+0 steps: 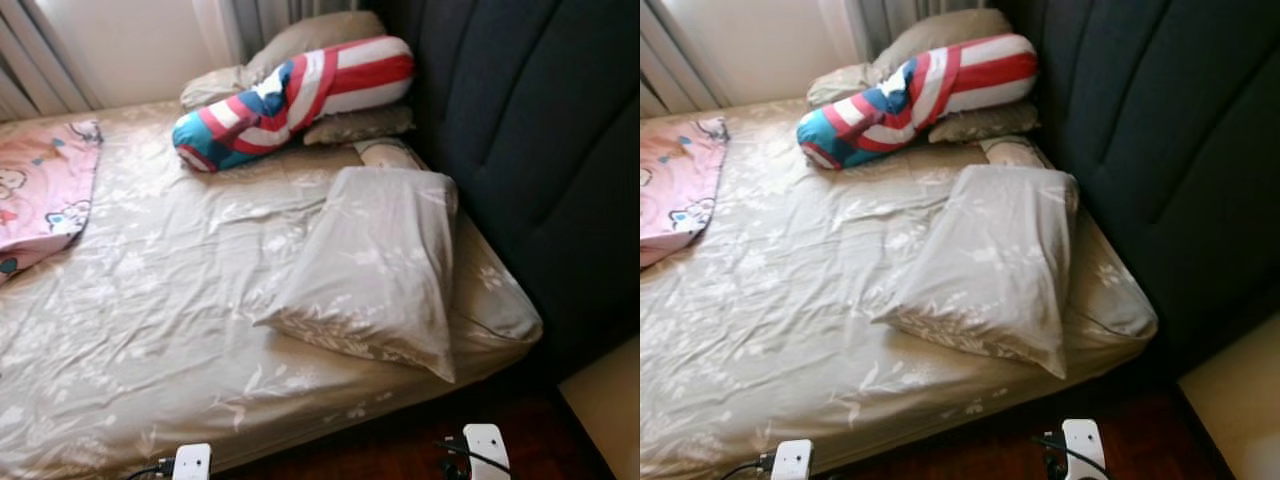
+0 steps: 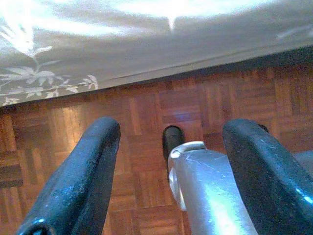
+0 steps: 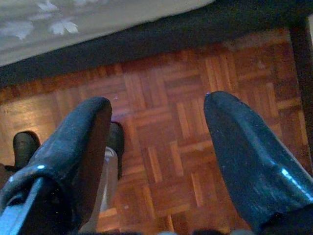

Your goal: Clean up the room

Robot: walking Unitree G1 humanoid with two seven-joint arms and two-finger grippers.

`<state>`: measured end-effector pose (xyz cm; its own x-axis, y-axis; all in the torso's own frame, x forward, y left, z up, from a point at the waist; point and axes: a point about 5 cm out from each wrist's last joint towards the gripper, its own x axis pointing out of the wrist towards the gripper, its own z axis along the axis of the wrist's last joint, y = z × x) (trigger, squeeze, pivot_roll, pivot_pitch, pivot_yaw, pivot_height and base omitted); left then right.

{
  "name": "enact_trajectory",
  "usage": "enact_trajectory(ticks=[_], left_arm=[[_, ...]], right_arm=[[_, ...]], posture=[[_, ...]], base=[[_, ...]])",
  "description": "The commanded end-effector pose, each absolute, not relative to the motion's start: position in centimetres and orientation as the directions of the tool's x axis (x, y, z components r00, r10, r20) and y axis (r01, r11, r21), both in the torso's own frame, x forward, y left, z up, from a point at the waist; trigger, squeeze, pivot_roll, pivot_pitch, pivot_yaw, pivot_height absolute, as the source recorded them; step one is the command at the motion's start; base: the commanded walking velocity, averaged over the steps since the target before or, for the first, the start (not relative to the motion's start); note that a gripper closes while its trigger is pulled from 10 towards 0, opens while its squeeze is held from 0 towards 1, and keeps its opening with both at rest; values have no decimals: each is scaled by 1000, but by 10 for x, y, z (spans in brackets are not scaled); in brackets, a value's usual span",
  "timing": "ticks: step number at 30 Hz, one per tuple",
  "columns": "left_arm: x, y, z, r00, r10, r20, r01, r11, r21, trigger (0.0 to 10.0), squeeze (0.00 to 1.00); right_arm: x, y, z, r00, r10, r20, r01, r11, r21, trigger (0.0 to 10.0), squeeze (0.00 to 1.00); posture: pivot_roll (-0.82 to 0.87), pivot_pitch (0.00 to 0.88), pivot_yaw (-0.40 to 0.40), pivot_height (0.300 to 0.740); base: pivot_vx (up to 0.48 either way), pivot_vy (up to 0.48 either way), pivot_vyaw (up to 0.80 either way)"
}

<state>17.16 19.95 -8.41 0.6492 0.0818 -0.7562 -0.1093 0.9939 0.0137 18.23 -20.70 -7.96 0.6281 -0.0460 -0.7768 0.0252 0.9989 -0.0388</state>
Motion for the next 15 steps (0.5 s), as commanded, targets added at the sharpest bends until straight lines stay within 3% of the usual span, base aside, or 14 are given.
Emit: enact_trajectory(ticks=[1, 15], left_arm=[[163, 202, -88, 625, 88, -776, -118, 993, 18, 10000, 0], [167, 201, -86, 640, 93, -763, -115, 993, 25, 10000, 0]], right_arm=[[180, -205, -81, 621, -43, -782, 32, 999, -30, 10000, 0], [181, -205, -80, 629, -48, -776, 30, 999, -37, 10000, 0]], posture=[[-18, 126, 9, 740], [-17, 123, 9, 740]], base=[[307, 0, 0], [283, 0, 0]])
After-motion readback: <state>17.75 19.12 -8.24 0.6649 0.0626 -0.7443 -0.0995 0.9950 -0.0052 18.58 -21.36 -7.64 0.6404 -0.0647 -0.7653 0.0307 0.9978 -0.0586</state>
